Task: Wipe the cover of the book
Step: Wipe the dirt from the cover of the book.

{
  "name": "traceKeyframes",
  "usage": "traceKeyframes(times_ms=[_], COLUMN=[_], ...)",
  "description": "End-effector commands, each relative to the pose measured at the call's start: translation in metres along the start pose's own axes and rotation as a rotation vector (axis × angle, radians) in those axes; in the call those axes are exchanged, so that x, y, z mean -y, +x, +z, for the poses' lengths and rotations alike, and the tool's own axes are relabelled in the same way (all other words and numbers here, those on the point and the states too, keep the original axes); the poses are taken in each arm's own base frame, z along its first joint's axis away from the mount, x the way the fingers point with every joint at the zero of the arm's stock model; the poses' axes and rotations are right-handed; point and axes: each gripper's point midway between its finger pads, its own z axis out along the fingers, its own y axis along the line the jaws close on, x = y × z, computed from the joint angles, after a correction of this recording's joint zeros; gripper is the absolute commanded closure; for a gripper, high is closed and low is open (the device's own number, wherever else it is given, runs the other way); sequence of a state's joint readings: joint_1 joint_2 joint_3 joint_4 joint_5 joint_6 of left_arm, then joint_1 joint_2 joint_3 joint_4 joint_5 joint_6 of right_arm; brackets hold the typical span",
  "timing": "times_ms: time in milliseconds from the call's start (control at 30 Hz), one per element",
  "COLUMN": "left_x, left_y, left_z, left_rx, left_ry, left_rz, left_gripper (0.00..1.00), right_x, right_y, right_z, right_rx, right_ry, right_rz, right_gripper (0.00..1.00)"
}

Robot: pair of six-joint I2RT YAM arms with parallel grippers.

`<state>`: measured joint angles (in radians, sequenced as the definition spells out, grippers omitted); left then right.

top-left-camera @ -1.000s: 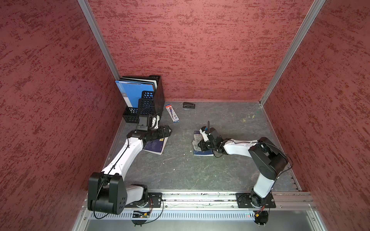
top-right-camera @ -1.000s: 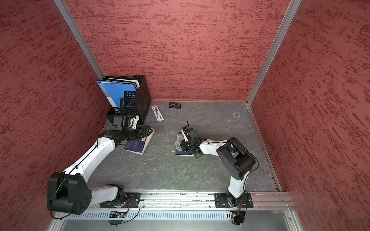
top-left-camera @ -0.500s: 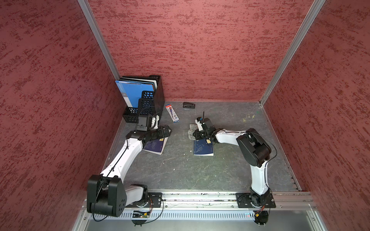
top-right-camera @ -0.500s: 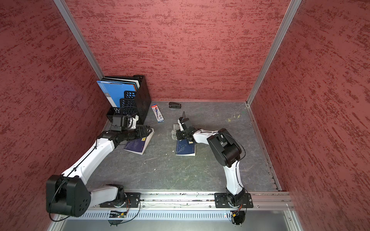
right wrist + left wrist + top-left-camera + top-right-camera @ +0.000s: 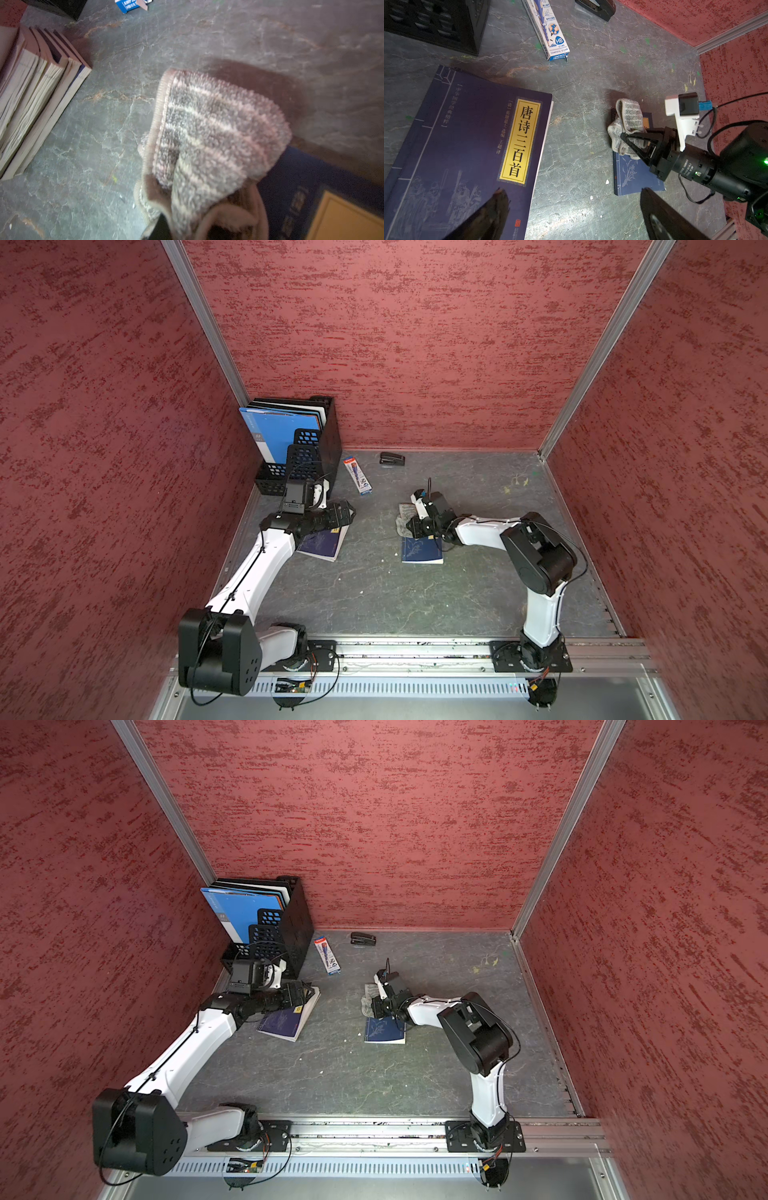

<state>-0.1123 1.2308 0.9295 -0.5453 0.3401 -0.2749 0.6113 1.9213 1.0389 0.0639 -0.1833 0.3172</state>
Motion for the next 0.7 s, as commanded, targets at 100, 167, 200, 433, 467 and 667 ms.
traceKeyframes(times_ms=[100,167,200,433,467,667], left_x=[0.004,0.004,0.003,0.003,0.004,0.005], left_y=[-0.007,-0.008,-0.007,-0.006,-0.006,-0.006], left_z=[-0.003,-0.003,-0.002,0.002,0.001,-0.001], left_rx=[0.019,0.020,0.018,0.011,0.012,0.009], left_ry=[0.005,0.003,0.003,0.003,0.004,0.004], left_rz=[0.013,0.014,0.013,0.012,0.013,0.020], left_gripper=[0.00,0.00,0.00,0.00,0.00,0.00], right_x=[-0.015,-0.022,-0.024,-0.014,-0.010,0.020], right_y=[0.094,0.106,0.112,0.142,0.141,0.115], right_z=[-0.014,-0.022,-0.025,-0.037,-0.038,-0.033], right_rx=[-0.250,-0.273,-0.286,-0.332,-0.326,-0.261], right_ry=[-0.029,-0.043,-0.050,-0.007,0.017,0.103], right_rz=[0.002,-0.009,-0.011,0.015,0.021,0.085], right_gripper=[0.83,0.83,0.83,0.83,0.83,0.83])
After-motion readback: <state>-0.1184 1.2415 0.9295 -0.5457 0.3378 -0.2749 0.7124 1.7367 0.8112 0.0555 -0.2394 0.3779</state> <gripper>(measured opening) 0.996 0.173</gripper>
